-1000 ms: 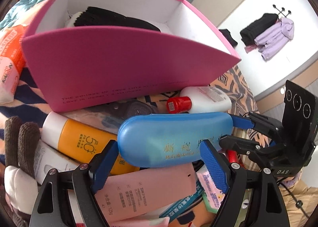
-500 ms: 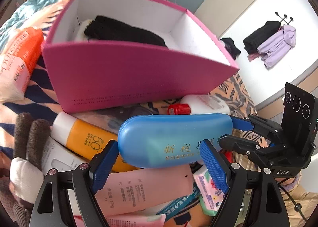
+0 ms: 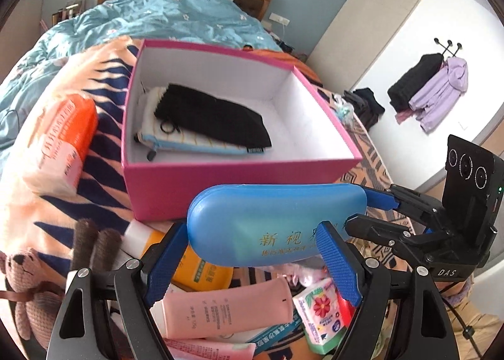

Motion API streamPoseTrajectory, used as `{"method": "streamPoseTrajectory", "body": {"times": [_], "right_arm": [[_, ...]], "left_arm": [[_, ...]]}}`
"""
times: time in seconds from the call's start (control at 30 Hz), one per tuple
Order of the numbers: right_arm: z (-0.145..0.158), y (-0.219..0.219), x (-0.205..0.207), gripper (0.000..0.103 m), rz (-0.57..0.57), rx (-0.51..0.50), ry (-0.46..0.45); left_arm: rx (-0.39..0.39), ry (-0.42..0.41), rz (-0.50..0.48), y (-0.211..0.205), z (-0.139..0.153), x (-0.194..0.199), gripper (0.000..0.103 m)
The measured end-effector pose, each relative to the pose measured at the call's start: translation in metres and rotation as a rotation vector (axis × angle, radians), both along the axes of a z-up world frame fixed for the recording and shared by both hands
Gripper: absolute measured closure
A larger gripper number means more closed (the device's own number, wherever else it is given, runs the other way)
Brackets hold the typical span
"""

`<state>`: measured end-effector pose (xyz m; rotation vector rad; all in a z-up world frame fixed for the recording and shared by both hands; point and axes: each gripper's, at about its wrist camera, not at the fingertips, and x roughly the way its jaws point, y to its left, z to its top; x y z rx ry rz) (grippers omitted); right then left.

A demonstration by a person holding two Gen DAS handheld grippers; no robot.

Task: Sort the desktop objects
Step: 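Carry the blue case with the right gripper over the pink box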

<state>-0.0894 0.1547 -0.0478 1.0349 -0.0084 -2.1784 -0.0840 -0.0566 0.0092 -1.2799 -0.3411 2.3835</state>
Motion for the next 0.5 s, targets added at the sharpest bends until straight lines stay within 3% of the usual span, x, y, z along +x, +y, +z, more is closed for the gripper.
{"method": "streamPoseTrajectory", "body": {"times": [0.5], "right_arm": [[0.031,-0.007,-0.031,0.050,0.049,-0.053,0.057]], "left_arm": [[-0.002,0.053,0.058,-0.010,0.027,-0.022,0.018]]}}
